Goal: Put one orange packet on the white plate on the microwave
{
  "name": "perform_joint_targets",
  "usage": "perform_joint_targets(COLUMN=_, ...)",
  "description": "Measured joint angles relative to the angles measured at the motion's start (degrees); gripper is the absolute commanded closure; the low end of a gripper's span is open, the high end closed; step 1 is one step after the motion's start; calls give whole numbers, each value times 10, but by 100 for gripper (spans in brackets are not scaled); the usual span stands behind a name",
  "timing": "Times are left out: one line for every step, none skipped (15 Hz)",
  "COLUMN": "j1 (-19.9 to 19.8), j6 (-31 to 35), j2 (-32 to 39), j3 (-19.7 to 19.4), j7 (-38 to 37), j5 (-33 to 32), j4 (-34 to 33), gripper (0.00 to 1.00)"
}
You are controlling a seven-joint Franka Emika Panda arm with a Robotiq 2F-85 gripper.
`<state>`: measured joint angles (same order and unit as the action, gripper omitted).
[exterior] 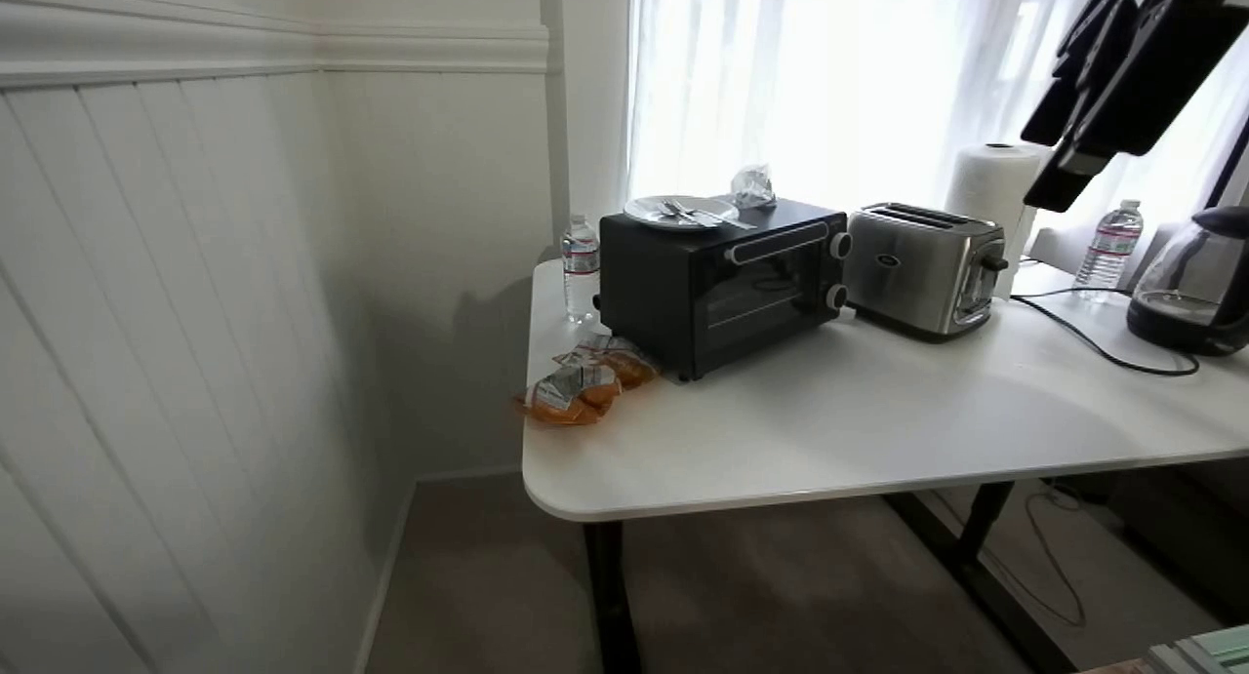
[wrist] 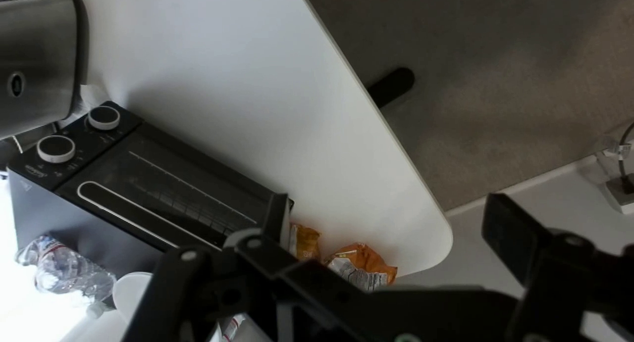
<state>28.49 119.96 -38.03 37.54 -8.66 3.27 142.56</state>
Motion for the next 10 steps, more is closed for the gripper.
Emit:
perform_joint_targets(j1=0, j6=0, j2=0, j3=0, j7=0, j5=0, j4=0, gripper=0)
perform_joint_targets(j1=0, j6=0, j2=0, j3=0, j7=0, j5=0, j4=0, gripper=0)
perform_joint_targets(j1=0, j6=0, j2=0, j3=0, j7=0, j5=0, j4=0, gripper=0)
perform_joint_targets(j1=0, j6=0, j2=0, j3=0, j7=0, j5=0, j4=0, gripper=0)
perform_joint_targets(j1=2, j6=0, j2=2, j3=0, j7=1, j5=2, j4=0, gripper=0)
perform_joint_targets(j1=7, j6=7, j2=8, j3=1, j7=4, j5=2, j4=0, gripper=0)
perform_joint_targets(j1=14, j6=22, j2=16, j3=5, j7=6, j5=2, j4=0, gripper=0)
perform_joint_targets(j1=22, j6=44, j2=27, j3=12, j7=7, j5=2, j4=0, gripper=0)
perform_joint_targets(j1=31, j6=71, j2=41, j3=20, j7=9, j5=2, j4=0, gripper=0)
perform_joint_targets(j1=38, j6=101, j2=57, j3=30, j7=11, j5=2, j4=1, gripper=0)
